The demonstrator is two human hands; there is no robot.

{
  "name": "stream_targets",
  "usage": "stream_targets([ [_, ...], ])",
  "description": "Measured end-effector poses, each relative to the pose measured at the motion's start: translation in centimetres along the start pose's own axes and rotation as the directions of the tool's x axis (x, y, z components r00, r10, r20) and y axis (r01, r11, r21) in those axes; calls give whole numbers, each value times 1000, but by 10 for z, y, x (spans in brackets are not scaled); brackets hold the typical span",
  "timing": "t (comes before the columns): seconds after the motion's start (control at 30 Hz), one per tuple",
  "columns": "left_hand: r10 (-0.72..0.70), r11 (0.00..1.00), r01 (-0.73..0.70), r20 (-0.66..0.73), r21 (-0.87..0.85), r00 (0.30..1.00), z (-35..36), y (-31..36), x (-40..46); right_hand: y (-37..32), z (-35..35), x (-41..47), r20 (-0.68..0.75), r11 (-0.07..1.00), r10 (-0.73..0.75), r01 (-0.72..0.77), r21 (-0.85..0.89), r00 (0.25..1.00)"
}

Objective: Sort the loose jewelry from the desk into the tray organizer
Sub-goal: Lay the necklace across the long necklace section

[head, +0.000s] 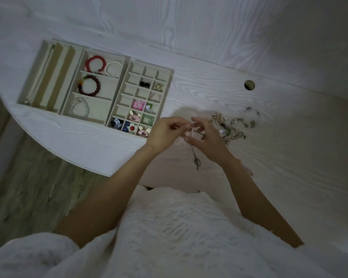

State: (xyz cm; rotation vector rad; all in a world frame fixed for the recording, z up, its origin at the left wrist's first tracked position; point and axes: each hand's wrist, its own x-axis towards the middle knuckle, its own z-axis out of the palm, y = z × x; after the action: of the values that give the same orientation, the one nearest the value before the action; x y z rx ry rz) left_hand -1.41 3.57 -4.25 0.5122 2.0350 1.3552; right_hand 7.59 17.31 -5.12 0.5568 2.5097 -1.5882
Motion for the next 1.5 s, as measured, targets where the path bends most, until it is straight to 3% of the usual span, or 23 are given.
stream_targets([
  [0.1, -71, 995, 62, -129, -74, 989, -18, 4, -9, -9, 1, 0, 299, 989, 44, -83, 119, 953],
  [0.2, -192, 966, 127, -299, -225, 935, -49, -4, -19, -14, -7, 5, 424, 965, 29, -137, 225, 905],
  [0.3, -256, 947, 126, -454, -297, 853, -74, -16, -35, -23, -12, 20, 460, 950, -29, -118, 288, 887],
  [0.43, -363, 908, 138, -578, -396, 731, -100, -34, -62, -47, -9, 57, 524, 985, -55, -39, 167, 850],
  [0.53, -439, 837, 69, -589, -544, 678, -117, -44, -80, -60, -7, 85, 519, 996, -39, -6, 84, 854],
  [0.7, -509, 632, -117, -524, -766, 683, -146, -60, -99, -108, 24, 139, 469, 997, -28, -8, 73, 883],
  [0.8, -543, 561, -246, -576, -790, 612, -174, -71, -102, -143, 56, 172, 483, 997, -22, -17, 76, 876],
  [0.9, -583, 568, -329, -651, -754, 486, -208, -85, -100, -173, 93, 202, 501, 998, -27, -6, 65, 865],
  [0.97, -565, 653, -275, -696, -705, 444, -230, -98, -99, -191, 120, 226, 481, 998, -23, -10, 65, 877],
  [1.07, -422, 859, -63, -772, -508, 475, -257, -115, -98, -213, 154, 259, 454, 998, -20, -7, 57, 891],
  [1.13, -336, 936, 84, -800, -341, 497, -271, -128, -94, -223, 171, 279, 426, 996, -8, -31, 85, 905],
  [1.23, -231, 967, 206, -854, -149, 467, -292, -144, -85, -237, 200, 308, 393, 996, -14, -21, 84, 920],
  [1.33, -114, 956, 292, -891, 21, 439, -312, -150, -73, -244, 222, 338, 324, 986, -119, 149, -70, 939],
  [1.5, 8, 886, 407, -884, 223, 467, -329, -166, -52, -248, 247, 375, 389, 766, -356, 504, -398, 850],
])
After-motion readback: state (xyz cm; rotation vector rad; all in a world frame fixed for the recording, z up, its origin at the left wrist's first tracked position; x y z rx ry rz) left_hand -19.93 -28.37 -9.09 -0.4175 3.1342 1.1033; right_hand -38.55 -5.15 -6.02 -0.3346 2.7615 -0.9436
